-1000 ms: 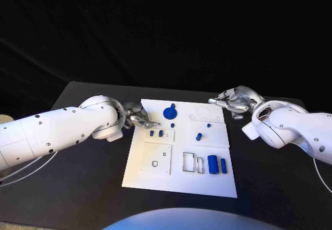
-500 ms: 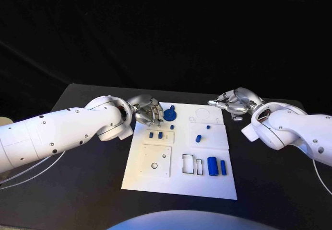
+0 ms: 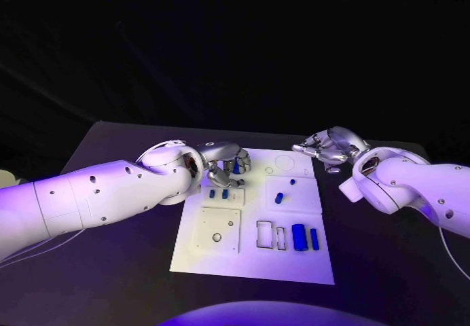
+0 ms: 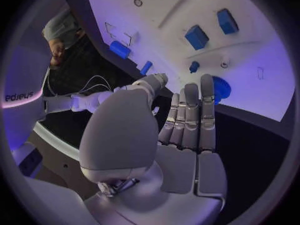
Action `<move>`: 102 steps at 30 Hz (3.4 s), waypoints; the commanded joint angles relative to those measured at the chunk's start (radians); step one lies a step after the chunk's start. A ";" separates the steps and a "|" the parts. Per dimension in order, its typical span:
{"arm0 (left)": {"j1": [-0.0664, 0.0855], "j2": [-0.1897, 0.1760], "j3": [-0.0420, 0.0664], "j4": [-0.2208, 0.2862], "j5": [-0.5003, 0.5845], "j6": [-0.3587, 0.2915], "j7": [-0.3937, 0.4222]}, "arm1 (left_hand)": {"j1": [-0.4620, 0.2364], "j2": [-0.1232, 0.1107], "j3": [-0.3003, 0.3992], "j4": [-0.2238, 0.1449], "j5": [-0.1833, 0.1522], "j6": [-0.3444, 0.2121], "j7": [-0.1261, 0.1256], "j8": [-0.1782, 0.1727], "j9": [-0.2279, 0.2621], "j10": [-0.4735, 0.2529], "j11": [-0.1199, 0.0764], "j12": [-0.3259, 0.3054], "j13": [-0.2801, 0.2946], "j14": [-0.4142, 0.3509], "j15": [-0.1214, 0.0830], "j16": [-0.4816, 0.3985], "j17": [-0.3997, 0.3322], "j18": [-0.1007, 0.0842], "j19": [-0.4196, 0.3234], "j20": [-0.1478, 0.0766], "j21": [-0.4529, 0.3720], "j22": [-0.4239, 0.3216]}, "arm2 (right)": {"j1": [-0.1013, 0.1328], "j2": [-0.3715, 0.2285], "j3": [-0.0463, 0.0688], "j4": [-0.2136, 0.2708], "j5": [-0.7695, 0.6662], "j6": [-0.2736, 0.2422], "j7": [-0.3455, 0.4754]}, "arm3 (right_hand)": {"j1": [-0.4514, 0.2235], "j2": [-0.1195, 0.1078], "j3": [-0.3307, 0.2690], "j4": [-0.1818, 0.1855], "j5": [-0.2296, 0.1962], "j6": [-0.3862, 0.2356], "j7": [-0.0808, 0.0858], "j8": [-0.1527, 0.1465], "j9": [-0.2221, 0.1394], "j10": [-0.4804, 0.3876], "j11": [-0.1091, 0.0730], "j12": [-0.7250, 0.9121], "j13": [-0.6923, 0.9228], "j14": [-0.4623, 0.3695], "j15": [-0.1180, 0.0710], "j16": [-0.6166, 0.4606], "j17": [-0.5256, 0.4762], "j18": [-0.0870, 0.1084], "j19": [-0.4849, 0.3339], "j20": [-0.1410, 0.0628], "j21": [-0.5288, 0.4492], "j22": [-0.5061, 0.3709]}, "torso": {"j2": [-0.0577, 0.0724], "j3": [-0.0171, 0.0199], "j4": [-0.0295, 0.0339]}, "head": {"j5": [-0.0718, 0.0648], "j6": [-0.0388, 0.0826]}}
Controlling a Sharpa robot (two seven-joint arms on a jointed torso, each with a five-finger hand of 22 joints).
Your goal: Assemble the parts on the task board
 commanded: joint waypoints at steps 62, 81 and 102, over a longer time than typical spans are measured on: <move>-0.002 0.147 -0.010 -0.174 -0.174 0.170 0.010 | 0.072 0.030 0.087 -0.007 -0.020 0.201 -0.015 -0.065 -0.119 0.108 -0.025 0.010 -0.106 0.093 -0.023 0.274 0.038 0.006 0.023 -0.012 0.250 0.201 | -0.001 0.009 0.000 0.001 -0.032 0.005 0.010 | 0.008 0.015 -0.009 -0.001 0.003 -0.006 -0.004 0.005 -0.002 -0.001 -0.001 -0.003 0.000 0.062 0.002 -0.004 0.086 0.020 -0.006 0.002 -0.006 -0.001 | 0.000 0.0013 0.0015 | -0.004 -0.007; -0.004 0.153 -0.012 -0.196 -0.186 0.202 -0.006 | 0.082 0.047 0.160 -0.087 -0.032 0.228 -0.004 -0.091 -0.132 0.147 -0.023 -0.030 -0.128 0.143 -0.025 0.309 0.067 -0.005 0.058 -0.019 0.327 0.288 | -0.001 0.008 0.000 0.001 -0.032 0.004 0.007 | 0.008 0.017 -0.010 -0.001 0.003 -0.006 -0.004 0.006 -0.002 0.001 -0.001 -0.002 0.001 0.062 0.002 -0.004 0.086 0.020 -0.005 0.002 -0.005 -0.001 | 0.000 0.0009 0.0021 | -0.010 -0.014; -0.004 0.154 -0.012 -0.202 -0.215 0.080 0.042 | 0.052 0.064 0.198 -0.149 -0.036 0.265 -0.001 -0.106 -0.135 0.207 -0.030 -0.046 -0.130 0.220 -0.032 0.336 0.125 -0.027 0.141 -0.020 0.417 0.412 | -0.001 0.010 0.000 0.000 -0.032 0.003 0.011 | 0.008 0.020 -0.012 0.000 0.003 -0.005 -0.004 0.007 -0.002 0.001 -0.001 -0.002 0.001 0.063 0.001 -0.004 0.086 0.020 -0.005 0.001 -0.005 0.000 | -0.001 0.0008 0.0014 | -0.008 -0.013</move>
